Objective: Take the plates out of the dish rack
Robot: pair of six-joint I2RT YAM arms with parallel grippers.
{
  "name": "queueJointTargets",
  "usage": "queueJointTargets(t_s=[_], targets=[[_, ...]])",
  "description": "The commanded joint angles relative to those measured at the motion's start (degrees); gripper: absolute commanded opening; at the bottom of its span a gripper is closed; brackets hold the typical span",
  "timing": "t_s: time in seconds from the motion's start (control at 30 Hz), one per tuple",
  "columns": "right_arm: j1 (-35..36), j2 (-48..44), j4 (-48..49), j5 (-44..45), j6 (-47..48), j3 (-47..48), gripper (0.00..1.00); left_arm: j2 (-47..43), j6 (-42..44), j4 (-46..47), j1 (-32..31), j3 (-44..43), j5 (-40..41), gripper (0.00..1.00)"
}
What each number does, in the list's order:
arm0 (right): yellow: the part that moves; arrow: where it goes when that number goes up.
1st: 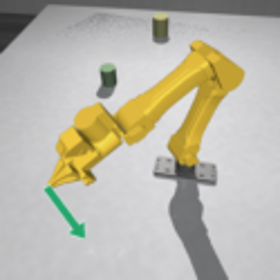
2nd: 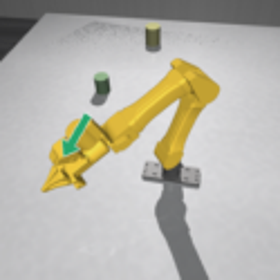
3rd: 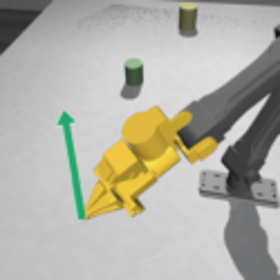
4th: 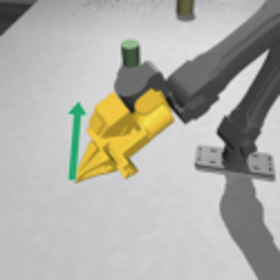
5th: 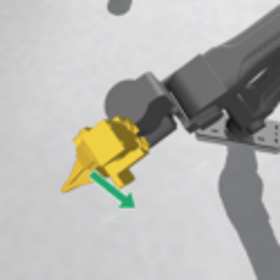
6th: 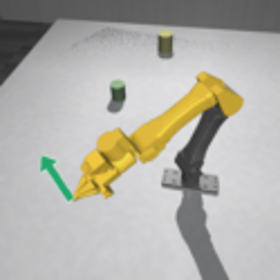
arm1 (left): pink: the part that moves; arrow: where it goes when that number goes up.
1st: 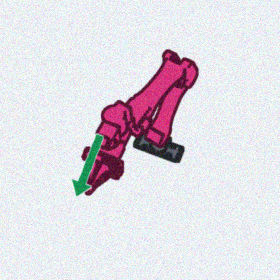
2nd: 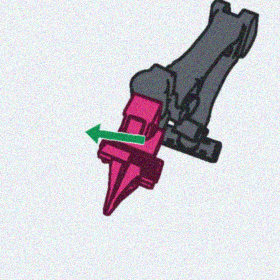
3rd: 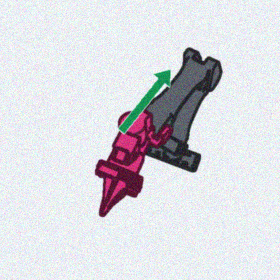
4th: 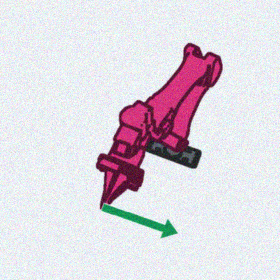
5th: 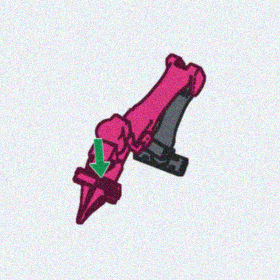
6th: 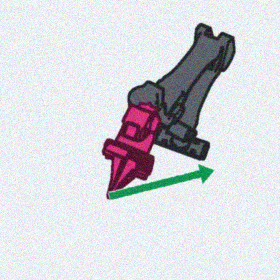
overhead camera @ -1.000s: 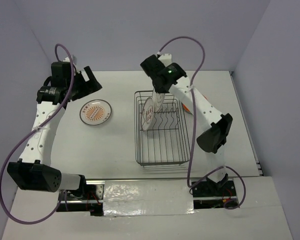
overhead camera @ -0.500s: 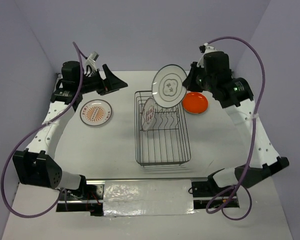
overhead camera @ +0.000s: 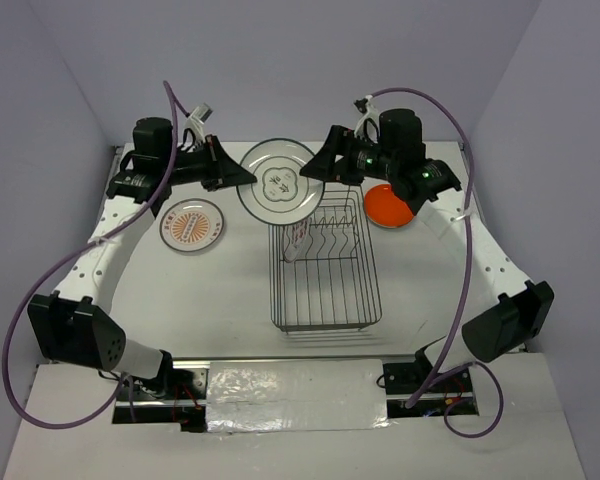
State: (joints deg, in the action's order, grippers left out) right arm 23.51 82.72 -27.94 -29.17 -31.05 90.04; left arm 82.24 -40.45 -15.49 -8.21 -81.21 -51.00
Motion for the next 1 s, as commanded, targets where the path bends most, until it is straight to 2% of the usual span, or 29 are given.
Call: queueJointTargets(t_s=[0.0,0.03,0.07,0.1,0.2,0.3,0.4,0.5,0.53,0.6,0.63,0.67,0.7,0.77,0.8,0.83,0.9,0.97], targets=[[1.37,-1.25,3.02,3.46,-1.39,2.41,0.88,-0.06,5.72,-14.07,0.47,-1.84,16.24,0.00],[1.97,-0.63,-1.37,9.16,-0.77,5.47,1.00,-0.32,4.95,-16.74,0.99,-1.85,21.51,0.00],[2.50,0.50,-10.72,20.53,0.54,7.50,1.00,-0.67,4.16,-18.86,3.35,-0.72,30.26,0.00],[3.20,3.21,-14.90,25.34,1.42,9.69,1.00,-1.37,2.93,-20.62,5.11,0.69,33.13,0.00],[7.59,8.66,-25.65,38.09,4.23,16.91,1.00,-2.78,-0.33,-19.33,14.25,8.68,34.31,0.00],[10.68,11.32,-29.88,42.87,5.47,20.17,0.98,-1.56,-0.51,-13.62,19.27,13.70,35.97,0.00],[11.91,11.15,-28.84,41.83,5.91,18.25,0.95,1.34,-2.26,-7.38,22.70,17.39,34.40,0.01],[13.05,11.32,-27.87,40.16,6.61,17.28,0.94,4.77,-2.62,-3.77,24.29,19.50,35.53,0.08],[13.40,11.93,-27.43,39.55,7.66,17.10,0.94,5.73,-2.36,-2.81,24.64,20.21,35.36,0.17],[14.54,12.81,-27.43,39.36,8.46,17.01,0.94,8.72,-1.83,-1.48,24.82,20.30,34.92,0.26],[14.72,14.04,-27.95,39.80,8.81,17.19,0.94,9.51,-1.66,-1.22,24.91,20.21,34.92,0.40],[14.99,14.83,-28.30,40.32,8.81,17.45,0.94,10.65,-1.57,-0.52,24.99,20.39,35.01,0.47],[15.16,15.62,-28.91,41.55,8.64,18.06,0.93,11.10,-1.48,-0.42,25.17,20.48,35.62,0.65],[15.51,18.26,-30.32,43.14,8.46,18.59,0.91,12.68,-1.21,-1.82,25.52,19.16,36.76,0.81],[15.52,19.31,-31.02,43.66,8.29,19.55,0.86,13.03,-0.87,-4.18,25.43,18.46,37.55,0.96],[15.52,22.02,-32.86,45.24,7.41,20.26,0.84,13.38,-0.69,-5.77,25.43,16.80,39.38,1.00],[15.69,24.67,-33.93,46.65,6.88,21.49,0.79,12.95,-0.34,-9.63,25.43,15.39,40.80,1.00],[15.78,28.44,-35.16,47.97,6.62,22.37,0.78,11.29,0.01,-12.71,25.35,13.37,43.26,1.00]])
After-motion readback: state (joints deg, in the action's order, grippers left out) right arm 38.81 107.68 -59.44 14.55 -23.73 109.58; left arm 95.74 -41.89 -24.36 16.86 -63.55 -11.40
